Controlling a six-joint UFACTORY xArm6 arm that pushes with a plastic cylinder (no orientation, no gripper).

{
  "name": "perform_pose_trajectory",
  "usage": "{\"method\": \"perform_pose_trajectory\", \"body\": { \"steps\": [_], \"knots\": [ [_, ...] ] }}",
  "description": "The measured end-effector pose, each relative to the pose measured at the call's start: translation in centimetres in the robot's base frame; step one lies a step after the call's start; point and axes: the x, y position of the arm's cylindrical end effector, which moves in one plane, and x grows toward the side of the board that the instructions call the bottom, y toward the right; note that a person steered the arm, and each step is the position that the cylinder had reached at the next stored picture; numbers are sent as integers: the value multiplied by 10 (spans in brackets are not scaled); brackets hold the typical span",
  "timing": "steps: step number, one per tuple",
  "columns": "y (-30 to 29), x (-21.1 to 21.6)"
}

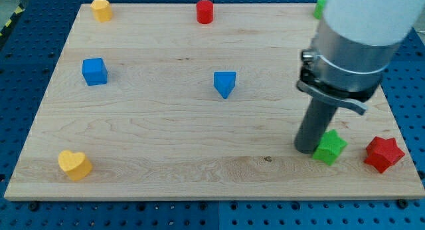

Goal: Slide the blue cube closer to blue triangle

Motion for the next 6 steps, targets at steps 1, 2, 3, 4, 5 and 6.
{"method": "perform_pose_trajectory", "body": {
  "steps": [1,2,3,4,5,6],
  "knots": [
    [33,4],
    [35,6],
    [1,6],
    [-68,6],
    [-123,5],
    [-173,-26]
  ]
}}
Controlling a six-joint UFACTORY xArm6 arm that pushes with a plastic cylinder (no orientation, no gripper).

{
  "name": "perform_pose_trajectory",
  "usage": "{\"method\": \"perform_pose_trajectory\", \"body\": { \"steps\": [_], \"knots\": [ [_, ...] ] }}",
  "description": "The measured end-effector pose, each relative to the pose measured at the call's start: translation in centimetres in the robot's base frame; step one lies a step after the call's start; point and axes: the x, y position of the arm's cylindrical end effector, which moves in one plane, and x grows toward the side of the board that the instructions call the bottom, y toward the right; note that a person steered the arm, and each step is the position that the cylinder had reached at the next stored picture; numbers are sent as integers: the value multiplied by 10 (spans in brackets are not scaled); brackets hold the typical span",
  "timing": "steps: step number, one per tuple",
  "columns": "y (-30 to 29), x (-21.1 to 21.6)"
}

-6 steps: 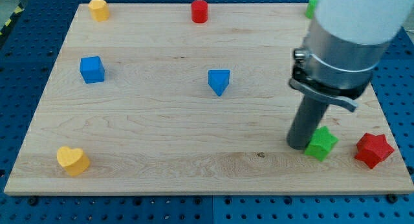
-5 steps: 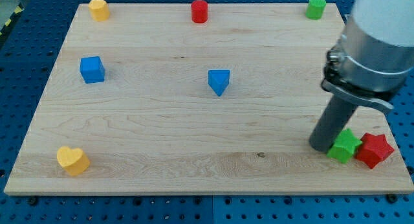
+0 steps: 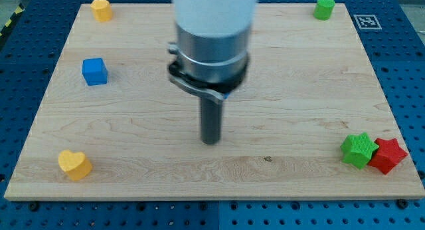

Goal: Slide the blue cube closer to blue triangle

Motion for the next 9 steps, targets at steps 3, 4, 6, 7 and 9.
{"method": "perform_pose_trajectory", "body": {
  "steps": [3,4,6,7,9],
  "knots": [
    [-234,-57],
    [-274,-102],
    [-261,-123],
    [-197,-130],
    [-104,-131]
  ]
}}
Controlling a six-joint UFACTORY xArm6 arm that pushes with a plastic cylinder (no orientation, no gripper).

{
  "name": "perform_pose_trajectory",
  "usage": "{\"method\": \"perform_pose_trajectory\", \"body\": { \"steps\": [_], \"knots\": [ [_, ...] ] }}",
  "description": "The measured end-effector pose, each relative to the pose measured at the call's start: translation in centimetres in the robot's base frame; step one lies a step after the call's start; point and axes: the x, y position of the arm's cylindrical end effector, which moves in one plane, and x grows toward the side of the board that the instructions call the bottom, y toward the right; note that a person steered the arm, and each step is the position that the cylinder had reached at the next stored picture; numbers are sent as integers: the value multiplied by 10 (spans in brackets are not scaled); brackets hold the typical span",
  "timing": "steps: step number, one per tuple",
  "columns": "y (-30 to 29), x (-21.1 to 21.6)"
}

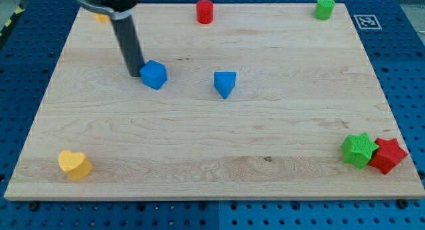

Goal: Slide the blue cube closer to blue triangle

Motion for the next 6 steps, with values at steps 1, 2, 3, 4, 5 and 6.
{"method": "perform_pose_trajectory", "body": {
  "steps": [1,2,3,4,5,6],
  "knots": [
    [35,0],
    [45,0],
    [39,0],
    [36,2],
    [38,10],
    [43,18]
  ]
}}
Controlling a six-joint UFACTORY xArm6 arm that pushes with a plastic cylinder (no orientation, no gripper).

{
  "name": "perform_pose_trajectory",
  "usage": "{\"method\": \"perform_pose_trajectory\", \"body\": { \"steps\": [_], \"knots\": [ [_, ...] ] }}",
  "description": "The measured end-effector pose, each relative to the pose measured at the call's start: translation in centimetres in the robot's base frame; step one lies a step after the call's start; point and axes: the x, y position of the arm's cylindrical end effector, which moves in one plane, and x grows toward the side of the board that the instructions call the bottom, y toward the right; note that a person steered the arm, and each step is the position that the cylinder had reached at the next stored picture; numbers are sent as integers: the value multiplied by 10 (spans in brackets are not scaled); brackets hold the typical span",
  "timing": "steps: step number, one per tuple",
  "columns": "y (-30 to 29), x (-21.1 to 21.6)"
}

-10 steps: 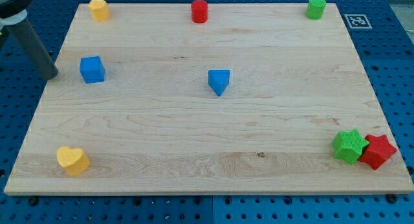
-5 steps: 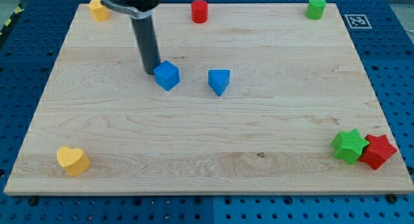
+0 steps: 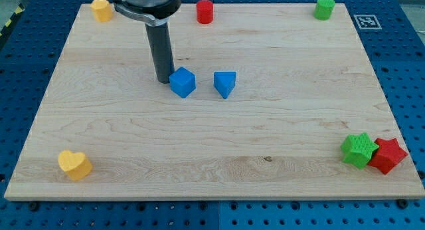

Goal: Slide the blue cube closer to blue triangle

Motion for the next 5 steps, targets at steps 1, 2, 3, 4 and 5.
{"method": "perform_pose_trajectory", "body": {
  "steps": [1,2,3,4,5],
  "knots": [
    [3,4],
    [3,14],
    [12,22],
    [23,27],
    [27,28]
  ]
}}
